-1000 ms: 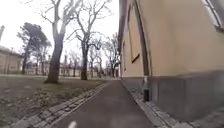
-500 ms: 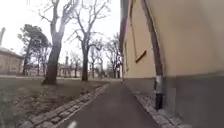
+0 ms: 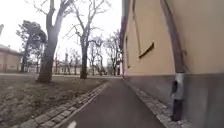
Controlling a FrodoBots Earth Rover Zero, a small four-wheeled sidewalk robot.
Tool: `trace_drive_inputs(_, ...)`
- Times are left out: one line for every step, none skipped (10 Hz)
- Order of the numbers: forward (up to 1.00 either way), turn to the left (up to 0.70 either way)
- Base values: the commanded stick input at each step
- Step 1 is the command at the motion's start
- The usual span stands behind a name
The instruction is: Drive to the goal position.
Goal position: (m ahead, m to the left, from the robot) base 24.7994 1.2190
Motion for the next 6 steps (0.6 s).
trace_drive_inputs(1.00, 0.01)
trace_drive_inputs(1.00, 0.01)
trace_drive_inputs(1.00, 0.01)
trace_drive_inputs(1.00, 0.01)
trace_drive_inputs(1.00, 0.01)
trace_drive_inputs(1.00, 0.01)
